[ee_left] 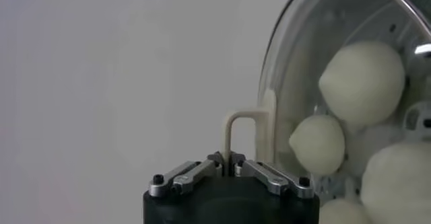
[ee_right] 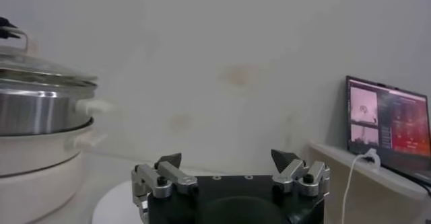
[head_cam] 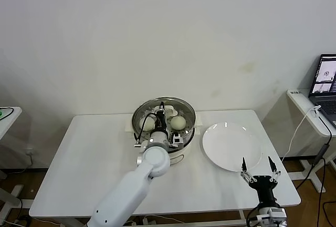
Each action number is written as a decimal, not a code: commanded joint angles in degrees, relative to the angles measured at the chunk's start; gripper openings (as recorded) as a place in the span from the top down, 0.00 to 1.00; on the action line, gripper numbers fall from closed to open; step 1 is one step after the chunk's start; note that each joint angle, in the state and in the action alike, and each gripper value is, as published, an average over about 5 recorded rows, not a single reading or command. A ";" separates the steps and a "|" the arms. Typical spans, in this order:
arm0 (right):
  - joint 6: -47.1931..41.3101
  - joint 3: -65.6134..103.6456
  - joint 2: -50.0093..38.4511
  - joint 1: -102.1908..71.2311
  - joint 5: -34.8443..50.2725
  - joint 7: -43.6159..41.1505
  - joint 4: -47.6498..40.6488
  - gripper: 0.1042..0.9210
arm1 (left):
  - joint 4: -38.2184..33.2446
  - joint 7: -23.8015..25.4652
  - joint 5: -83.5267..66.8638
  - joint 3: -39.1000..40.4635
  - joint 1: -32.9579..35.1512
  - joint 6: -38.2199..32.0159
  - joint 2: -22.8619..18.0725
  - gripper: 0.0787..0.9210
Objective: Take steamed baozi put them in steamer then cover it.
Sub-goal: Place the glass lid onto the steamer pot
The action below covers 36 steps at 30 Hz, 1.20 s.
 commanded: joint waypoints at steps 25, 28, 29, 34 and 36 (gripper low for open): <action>0.29 -0.74 0.08 -0.78 -0.05 -0.78 0.56 0.12 | 0.59 0.14 3.33 -0.98 0.86 -1.28 -0.81 0.83; 0.29 -0.75 0.07 -0.80 -0.07 -0.85 0.60 0.12 | 0.48 0.04 3.54 -1.08 0.93 -1.43 -0.74 0.73; 0.30 -0.76 0.08 -0.80 -0.09 -0.87 0.60 0.12 | 0.34 0.03 3.55 -1.10 0.98 -1.46 -0.67 0.69; 0.27 -0.88 0.09 -0.81 -0.23 -0.92 0.61 0.12 | -1.35 0.08 3.49 -1.38 1.54 -1.48 -0.03 0.52; 0.25 -0.96 0.10 -0.79 -0.28 -0.93 0.61 0.12 | -2.20 0.11 3.42 -1.44 1.88 -1.45 0.26 0.45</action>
